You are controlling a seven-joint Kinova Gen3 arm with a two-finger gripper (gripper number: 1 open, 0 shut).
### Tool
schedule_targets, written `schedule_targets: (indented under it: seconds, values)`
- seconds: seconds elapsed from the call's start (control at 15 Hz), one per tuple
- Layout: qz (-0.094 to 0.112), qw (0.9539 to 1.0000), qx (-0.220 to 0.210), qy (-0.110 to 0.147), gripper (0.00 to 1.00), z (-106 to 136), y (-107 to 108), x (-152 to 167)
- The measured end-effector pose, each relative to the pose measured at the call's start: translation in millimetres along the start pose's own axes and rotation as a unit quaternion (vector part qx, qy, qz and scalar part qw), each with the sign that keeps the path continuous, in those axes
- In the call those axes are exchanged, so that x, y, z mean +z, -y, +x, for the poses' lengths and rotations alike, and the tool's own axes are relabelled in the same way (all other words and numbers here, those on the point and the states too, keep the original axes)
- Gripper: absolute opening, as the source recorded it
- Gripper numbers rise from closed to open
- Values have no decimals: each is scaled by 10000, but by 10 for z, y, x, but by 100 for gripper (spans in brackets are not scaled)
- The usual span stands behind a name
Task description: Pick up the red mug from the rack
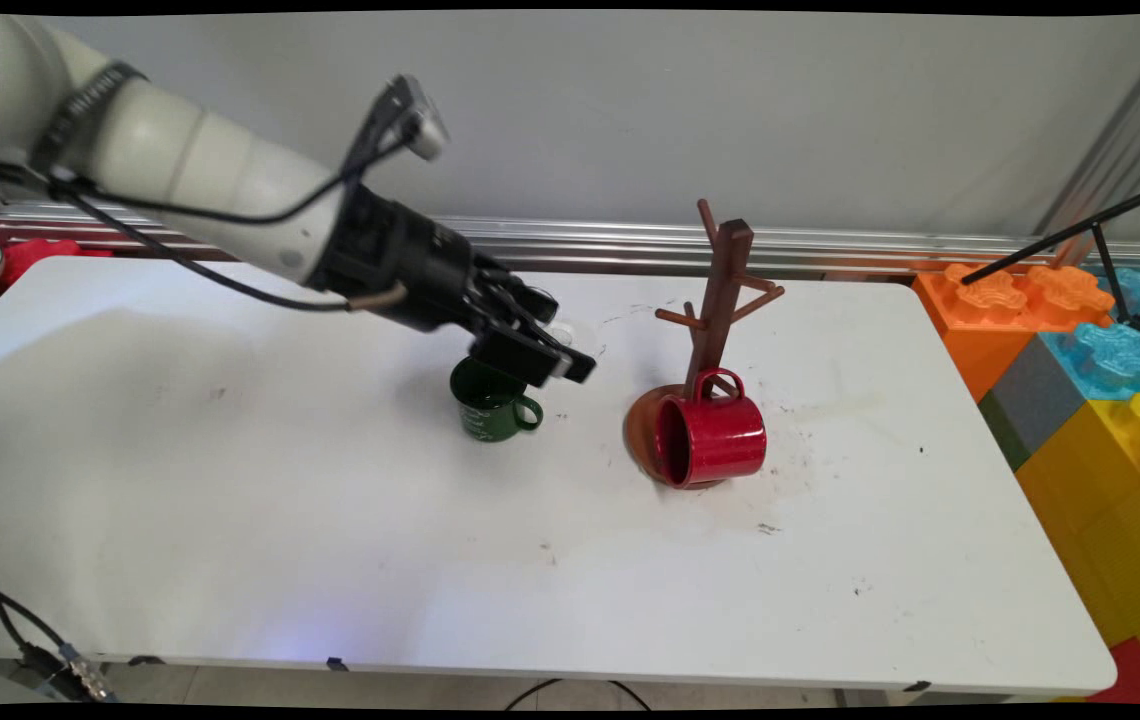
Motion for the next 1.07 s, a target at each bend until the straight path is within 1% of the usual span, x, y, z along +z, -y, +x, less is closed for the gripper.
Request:
schedule_targets:
  seconds: [0.27, 0.53, 0.73, 1.07]
  values:
    - [144, 9994, -303, -63, 100, -176, -107, 280]
    - [205, 9976, -648, -148, 100, -366, -208, 486]
    - [179, 9958, -862, -247, 100, -497, -268, 633]
    - [28, 9938, -1024, -422, 100, -671, -337, 920]
